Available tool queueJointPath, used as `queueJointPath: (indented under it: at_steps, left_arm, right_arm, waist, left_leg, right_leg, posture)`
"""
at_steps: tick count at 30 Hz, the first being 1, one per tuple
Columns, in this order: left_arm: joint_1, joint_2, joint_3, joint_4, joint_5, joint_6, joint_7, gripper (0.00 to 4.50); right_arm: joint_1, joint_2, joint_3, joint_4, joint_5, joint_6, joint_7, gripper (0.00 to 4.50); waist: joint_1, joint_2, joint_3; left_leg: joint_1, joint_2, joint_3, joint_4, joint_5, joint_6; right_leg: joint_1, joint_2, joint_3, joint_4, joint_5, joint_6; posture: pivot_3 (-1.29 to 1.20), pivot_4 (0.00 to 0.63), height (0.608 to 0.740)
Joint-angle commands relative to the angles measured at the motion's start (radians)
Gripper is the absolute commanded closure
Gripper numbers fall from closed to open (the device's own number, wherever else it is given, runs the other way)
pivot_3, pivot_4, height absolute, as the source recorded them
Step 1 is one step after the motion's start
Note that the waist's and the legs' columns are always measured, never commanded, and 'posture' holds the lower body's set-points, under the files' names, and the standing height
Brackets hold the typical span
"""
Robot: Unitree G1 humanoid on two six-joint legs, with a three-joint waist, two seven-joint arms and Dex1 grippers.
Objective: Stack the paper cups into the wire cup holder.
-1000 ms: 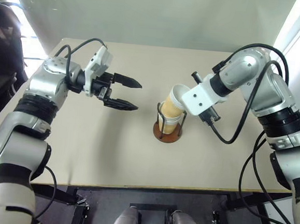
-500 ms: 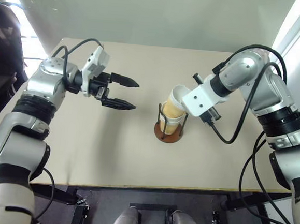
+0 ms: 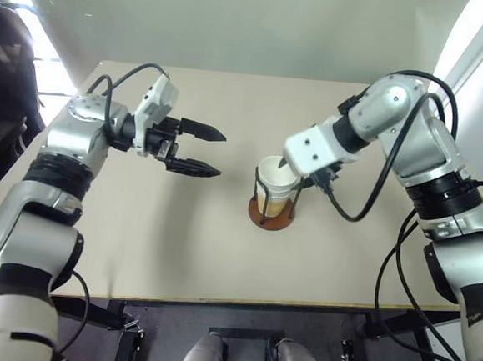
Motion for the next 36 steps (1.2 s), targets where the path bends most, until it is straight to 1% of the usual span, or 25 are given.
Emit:
queueJointPath:
  at_steps: [1,4,6,9,11,14,17,18,20,23,25,29,32,36]
  left_arm:
    - [-0.071,-0.037,0.146,0.067,0.030,0.038,0.013,0.00]
    - [-0.087,-0.049,0.267,0.100,0.038,0.098,0.113,0.00]
    - [-0.085,-0.039,0.319,0.100,0.054,0.147,0.131,0.00]
    - [-0.068,-0.028,0.354,0.105,0.121,0.132,0.138,0.00]
    - [-0.054,-0.021,0.360,0.122,0.186,0.076,0.155,0.00]
    - [-0.057,-0.022,0.386,0.157,0.237,0.071,0.194,0.00]
    - [-0.046,-0.026,0.430,0.181,0.268,0.058,0.277,0.00]
    - [-0.031,-0.031,0.449,0.180,0.273,0.037,0.313,0.00]
    - [-0.007,-0.048,0.506,0.181,0.254,0.058,0.377,0.00]
    - [0.024,-0.071,0.575,0.188,0.248,0.087,0.484,0.00]
    - [0.043,-0.083,0.607,0.194,0.263,0.060,0.559,0.00]
    - [0.090,-0.087,0.644,0.194,0.287,-0.006,0.637,0.00]
    - [0.116,-0.085,0.656,0.195,0.298,-0.020,0.654,0.00]
    - [0.156,-0.096,0.639,0.170,0.318,-0.036,0.592,0.00]
  right_arm:
    - [-0.009,-0.015,-0.130,-0.030,0.067,0.157,-0.070,2.20]
    - [0.060,-0.042,-0.265,-0.056,0.137,0.345,-0.174,2.20]
    - [0.111,-0.059,-0.338,-0.067,0.172,0.426,-0.238,2.20]
    - [0.170,-0.078,-0.392,-0.059,0.205,0.473,-0.300,2.20]
    - [0.210,-0.088,-0.427,-0.013,0.218,0.471,-0.347,2.20]
    - [0.244,-0.080,-0.475,0.061,0.240,0.428,-0.429,2.20]
    - [0.260,-0.034,-0.551,0.161,0.274,0.340,-0.551,2.20]
    - [0.266,-0.024,-0.567,0.194,0.284,0.343,-0.577,2.20]
    - [0.294,-0.002,-0.586,0.239,0.289,0.302,-0.629,2.20]
    - [0.320,0.019,-0.588,0.297,0.296,0.239,-0.660,2.20]
    - [0.317,0.024,-0.583,0.348,0.282,0.177,-0.686,2.20]
    - [0.305,0.036,-0.584,0.451,0.268,0.068,-0.744,2.20]
    - [0.296,0.046,-0.583,0.513,0.276,0.018,-0.766,2.20]
    - [0.288,0.051,-0.565,0.592,0.257,-0.069,-0.785,2.20]
  waist:
    - [0.001,-0.001,0.000]
    - [0.001,-0.001,0.000]
    - [0.002,-0.001,0.000]
    - [-0.002,-0.001,0.000]
    - [-0.002,-0.001,0.000]
    - [-0.003,-0.001,0.000]
    - [-0.004,-0.001,0.000]
    - [-0.005,-0.001,0.000]
    - [-0.005,-0.001,0.000]
    - [-0.004,-0.001,0.000]
    - [-0.003,-0.001,0.000]
    - [-0.004,-0.001,0.000]
    - [-0.003,-0.001,0.000]
    - [-0.001,-0.001,0.000]
  left_leg:
    - [-0.001,0.000,0.000,0.000,0.000,-0.001]
    - [-0.001,0.000,0.000,0.000,0.001,-0.002]
    - [-0.001,0.000,0.000,0.000,0.003,-0.004]
    - [0.000,0.000,0.001,-0.001,0.003,-0.006]
    - [0.001,0.000,0.001,-0.002,0.003,-0.005]
    - [0.001,0.001,0.001,-0.002,0.002,-0.003]
    - [0.001,0.001,0.001,-0.002,0.002,-0.001]
    - [0.001,0.001,0.001,-0.002,0.003,-0.001]
    - [0.001,0.001,0.001,-0.002,0.003,-0.001]
    - [0.002,0.001,0.001,-0.002,0.003,0.000]
    - [0.002,0.001,0.001,-0.002,0.003,0.000]
    - [0.002,0.001,0.001,-0.002,0.004,0.000]
    - [0.002,0.001,0.001,-0.002,0.004,0.000]
    - [0.002,0.001,0.001,-0.002,0.004,-0.001]
  right_leg:
    - [0.000,0.000,0.000,0.000,0.000,-0.001]
    - [0.000,0.000,0.000,-0.001,0.000,-0.001]
    - [0.000,0.000,0.000,-0.001,0.000,0.000]
    - [0.000,0.000,0.001,-0.001,0.003,0.005]
    - [0.000,0.000,0.001,-0.001,0.003,0.005]
    - [0.000,0.001,0.001,0.000,0.003,0.005]
    - [-0.001,0.001,0.001,0.001,0.003,0.006]
    - [-0.001,0.001,0.001,0.001,0.004,0.006]
    - [-0.001,0.001,0.001,0.001,0.004,0.006]
    - [0.000,0.001,0.001,0.001,0.005,0.006]
    - [0.000,0.001,0.001,0.001,0.007,0.006]
    - [0.000,0.001,0.001,0.000,0.008,0.006]
    - [0.000,0.001,0.001,0.001,0.009,0.006]
    - [0.000,0.001,0.001,0.001,0.010,0.005]
  posture:
    - [0.00,0.150,0.740]
    - [0.00,0.150,0.740]
    - [0.00,0.150,0.740]
    - [0.00,0.150,0.740]
    - [0.00,0.150,0.740]
    - [0.00,0.150,0.740]
    - [0.00,0.150,0.740]
    - [0.00,0.150,0.740]
    - [0.00,0.150,0.740]
    - [0.00,0.150,0.740]
    - [0.00,0.150,0.740]
    - [0.00,0.150,0.740]
    - [0.00,0.150,0.740]
    - [0.00,0.150,0.740]
